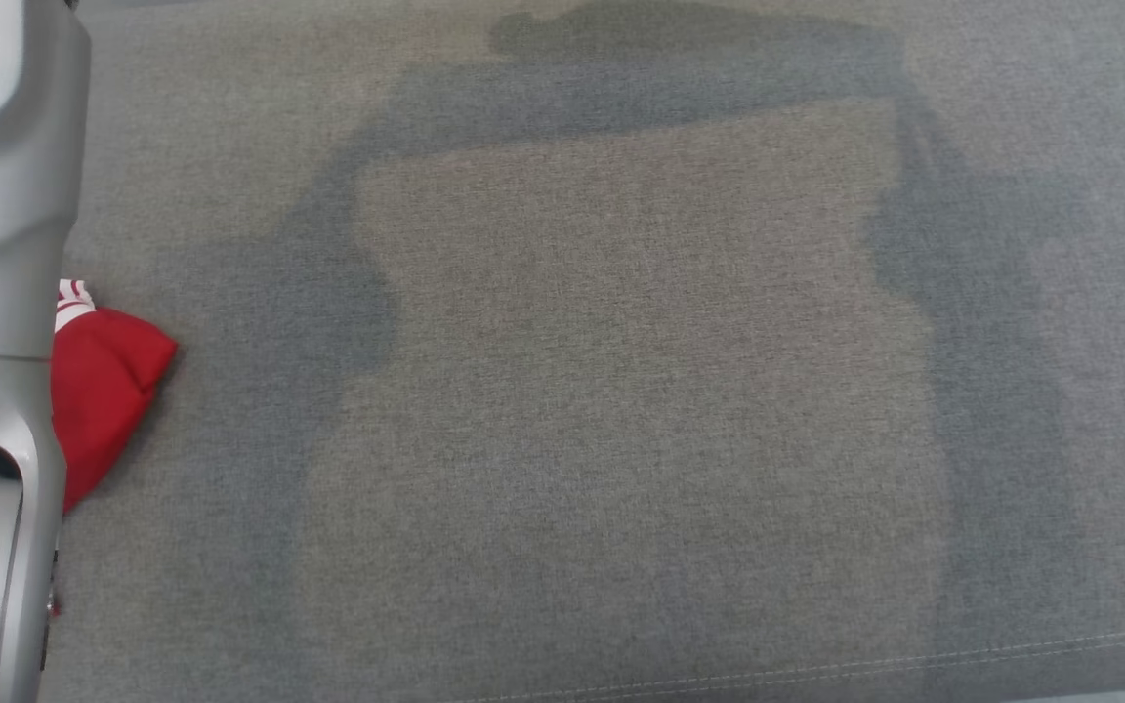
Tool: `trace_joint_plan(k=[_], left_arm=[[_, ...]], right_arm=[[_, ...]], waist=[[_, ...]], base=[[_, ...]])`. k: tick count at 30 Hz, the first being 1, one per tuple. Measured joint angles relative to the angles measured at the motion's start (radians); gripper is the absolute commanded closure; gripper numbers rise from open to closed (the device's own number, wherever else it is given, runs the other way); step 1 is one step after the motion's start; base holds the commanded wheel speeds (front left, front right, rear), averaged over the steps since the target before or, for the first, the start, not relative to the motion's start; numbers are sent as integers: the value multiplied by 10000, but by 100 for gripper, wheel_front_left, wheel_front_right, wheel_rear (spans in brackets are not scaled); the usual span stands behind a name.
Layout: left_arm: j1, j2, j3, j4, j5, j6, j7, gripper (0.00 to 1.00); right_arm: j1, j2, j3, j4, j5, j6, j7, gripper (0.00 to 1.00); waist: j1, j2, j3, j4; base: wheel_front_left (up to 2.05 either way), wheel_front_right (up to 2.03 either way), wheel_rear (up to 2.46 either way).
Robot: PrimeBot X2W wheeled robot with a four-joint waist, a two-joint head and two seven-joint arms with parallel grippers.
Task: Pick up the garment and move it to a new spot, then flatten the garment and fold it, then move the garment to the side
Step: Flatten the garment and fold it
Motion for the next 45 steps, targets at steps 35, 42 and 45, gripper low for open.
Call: trace_joint_plan(k=[35,42,45], left_arm=[[11469,-1459,1613,-2146,-1093,-274,6,100],[12767,-1588,1595,-1772,-1060,-322,6,100],[13194,-1588,1624,-1747,-1043,-326,6,100]], right_arm=[[10433,-2163,2892,-3018,4385,17,-12,100],[11893,-1699,2748,-2677,4393,17,-12,100],[12312,-1538,2788,-2627,4447,15,-12,100]], waist=[[-2,0,-1140,763],[-2,0,-2281,641],[-2,0,-2732,582]], base=[[0,0,0],[0,0,0],[0,0,0]])
